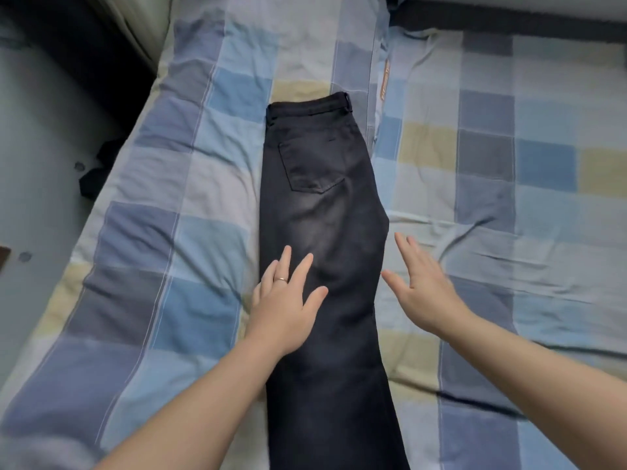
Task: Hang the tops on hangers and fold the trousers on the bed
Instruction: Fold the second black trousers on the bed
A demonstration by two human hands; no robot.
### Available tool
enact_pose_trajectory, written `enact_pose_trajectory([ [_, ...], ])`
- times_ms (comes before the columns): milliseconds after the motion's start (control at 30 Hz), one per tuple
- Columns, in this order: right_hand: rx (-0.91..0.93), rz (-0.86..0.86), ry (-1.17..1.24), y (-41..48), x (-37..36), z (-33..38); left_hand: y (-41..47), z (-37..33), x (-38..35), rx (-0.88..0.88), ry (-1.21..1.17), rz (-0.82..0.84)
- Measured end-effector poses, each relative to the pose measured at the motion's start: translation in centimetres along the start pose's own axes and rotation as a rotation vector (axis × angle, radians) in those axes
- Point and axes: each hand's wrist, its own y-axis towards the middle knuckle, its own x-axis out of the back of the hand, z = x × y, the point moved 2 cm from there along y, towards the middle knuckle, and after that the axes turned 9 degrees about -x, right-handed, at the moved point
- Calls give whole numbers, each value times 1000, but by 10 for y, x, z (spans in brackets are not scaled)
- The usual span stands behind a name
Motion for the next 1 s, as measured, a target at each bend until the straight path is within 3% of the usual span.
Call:
enact_pose_trajectory([
  [100,76,14,-150,-44,-7,-25,-60,-7,-22,38,8,34],
  [267,86,83,-204,-128,-39,-67,-162,-8,-67,182,-56,72],
  [433,26,173,-161,-198,-87,-105,-258,8,-114,377,-210,66],
  [600,-95,231,-123,-250,-151,-148,-330,40,-167,462,-262,196],
  [767,-181,221,-42,-267,-204,-183,-349,79,-204,442,-300,262],
  [1000,-357,154,192,-273,-265,-223,-329,108,-238,391,-442,166],
])
